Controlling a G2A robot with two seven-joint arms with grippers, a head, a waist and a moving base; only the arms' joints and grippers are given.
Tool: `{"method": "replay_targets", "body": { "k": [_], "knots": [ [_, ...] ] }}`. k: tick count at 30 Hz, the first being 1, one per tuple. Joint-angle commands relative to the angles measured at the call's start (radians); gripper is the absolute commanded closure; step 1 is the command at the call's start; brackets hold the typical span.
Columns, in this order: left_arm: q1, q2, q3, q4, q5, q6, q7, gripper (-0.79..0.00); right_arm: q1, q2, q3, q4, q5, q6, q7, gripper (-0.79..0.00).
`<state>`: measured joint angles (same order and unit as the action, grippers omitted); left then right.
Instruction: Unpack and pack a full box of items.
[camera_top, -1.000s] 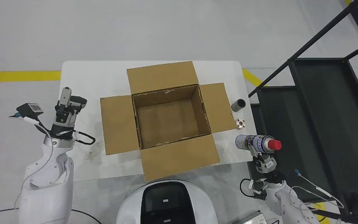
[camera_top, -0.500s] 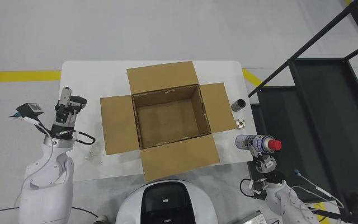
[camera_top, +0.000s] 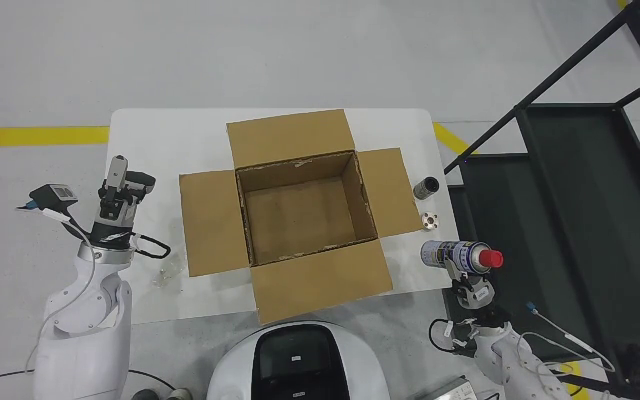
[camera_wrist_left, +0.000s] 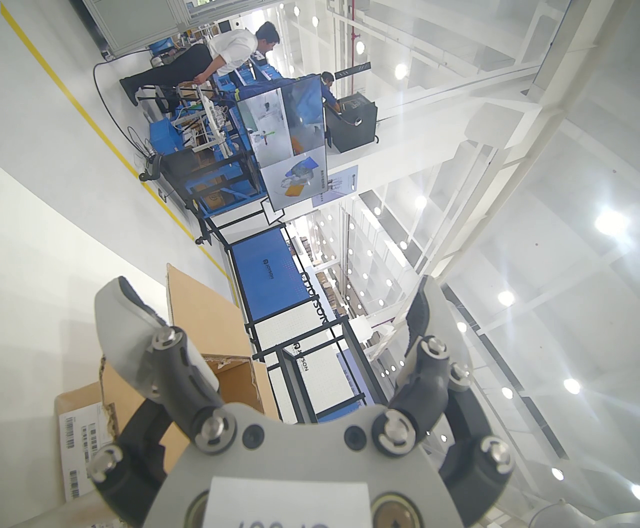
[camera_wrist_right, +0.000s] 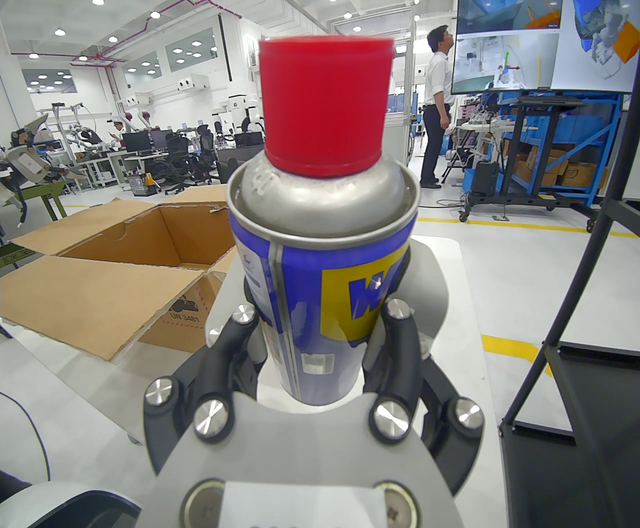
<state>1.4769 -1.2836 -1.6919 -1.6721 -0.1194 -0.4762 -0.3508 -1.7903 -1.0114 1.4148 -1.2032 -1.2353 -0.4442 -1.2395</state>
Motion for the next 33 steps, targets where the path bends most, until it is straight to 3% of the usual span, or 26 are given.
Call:
{"method": "replay_targets", "body": {
  "k": [1,14,21,29,33],
  "knots": [
    [0.0,0.0,0.0,0.0,0.0,0.0,0.0,-0.785,0.0,0.0,0.0,0.0,0.0,0.0,0.0,0.0],
    [0.0,0.0,0.0,0.0,0.0,0.0,0.0,-0.785,0.0,0.0,0.0,0.0,0.0,0.0,0.0,0.0],
    [0.0,0.0,0.0,0.0,0.0,0.0,0.0,-0.785,-0.021,0.014,0.081,-0.141,-0.037,0.031,0.156,0.0],
    [0.0,0.0,0.0,0.0,0.0,0.0,0.0,-0.785,-0.116,0.032,0.239,-0.417,-0.096,0.117,0.408,0.0],
    [0.0,0.0,0.0,0.0,0.0,0.0,0.0,-0.785,-0.129,0.033,0.249,-0.544,-0.155,0.145,0.547,0.0]
  ]
}}
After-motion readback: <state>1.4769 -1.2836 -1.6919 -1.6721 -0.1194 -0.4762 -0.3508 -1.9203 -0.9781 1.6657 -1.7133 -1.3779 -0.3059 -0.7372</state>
